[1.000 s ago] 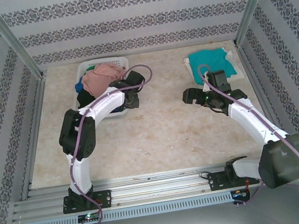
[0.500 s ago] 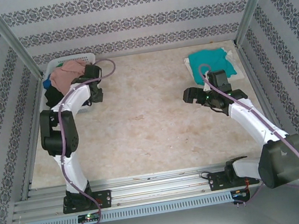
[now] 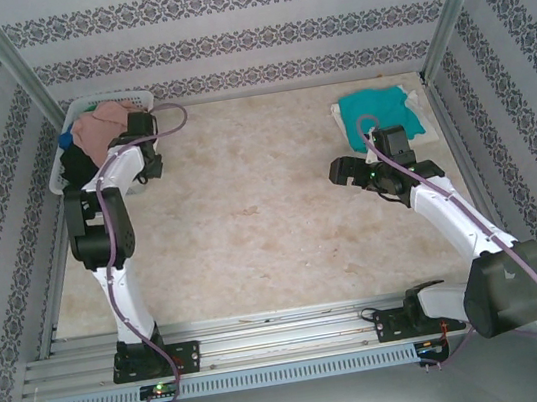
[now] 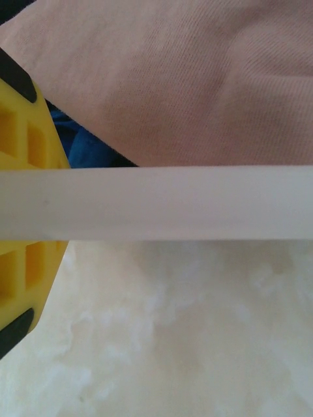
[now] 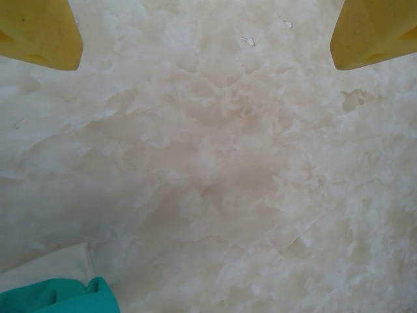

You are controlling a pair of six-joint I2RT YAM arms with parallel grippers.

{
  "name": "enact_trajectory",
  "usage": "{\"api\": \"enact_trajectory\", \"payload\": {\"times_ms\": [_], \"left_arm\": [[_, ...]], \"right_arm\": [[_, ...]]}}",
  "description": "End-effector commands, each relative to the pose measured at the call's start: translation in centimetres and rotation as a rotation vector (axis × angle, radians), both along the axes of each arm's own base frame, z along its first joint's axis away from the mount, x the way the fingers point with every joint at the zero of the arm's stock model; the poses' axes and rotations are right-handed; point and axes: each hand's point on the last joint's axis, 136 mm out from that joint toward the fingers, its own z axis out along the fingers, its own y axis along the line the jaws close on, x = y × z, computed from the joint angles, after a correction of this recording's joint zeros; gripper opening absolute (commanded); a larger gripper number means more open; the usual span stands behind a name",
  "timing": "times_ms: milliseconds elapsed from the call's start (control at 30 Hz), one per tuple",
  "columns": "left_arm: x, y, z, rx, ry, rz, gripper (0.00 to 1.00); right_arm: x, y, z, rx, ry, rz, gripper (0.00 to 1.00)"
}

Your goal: Fold and stack the t-shirts

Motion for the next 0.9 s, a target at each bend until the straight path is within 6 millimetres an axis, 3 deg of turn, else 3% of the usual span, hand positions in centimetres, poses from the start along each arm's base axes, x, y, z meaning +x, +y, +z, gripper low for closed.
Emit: {"api": "enact_trajectory", "payload": {"times_ms": [0, 200, 433, 500, 600, 733, 867], "left_arm": [[1.8, 2.3, 1.4, 0.041, -0.074, 0.050, 0.00], [1.6, 4.9, 1.4, 0.027, -0.087, 0.135, 0.00], [2.2, 4.9, 1.3, 0.004, -0.097, 0.132, 0.03], [2.2, 5.0, 1.4, 0.004, -0.099, 0.149, 0.16], [2.2, 4.4, 2.5, -0.033, -0.111, 0.157, 0.25], [2.0, 2.7, 6.3, -0.085, -0.185, 0.144, 0.62], [1.5, 2.2, 10.3, -0.132, -0.291, 0.181, 0.78]], "right_arm": [[0.5, -0.3, 0.7, 0.001, -0.012, -0.026, 0.98], [0.4, 0.1, 0.9, -0.001, -0.012, -0.019, 0.98], [0.6, 0.3, 0.9, -0.006, -0.013, -0.012, 0.98], [0.5, 0.5, 1.0, -0.005, -0.015, -0.009, 0.98], [0.4, 0.5, 1.1, -0.006, -0.018, -0.006, 0.98], [0.4, 0.4, 1.6, -0.016, -0.031, -0.005, 0.98], [0.3, 0.2, 1.9, -0.031, -0.046, -0.009, 0.98]]}}
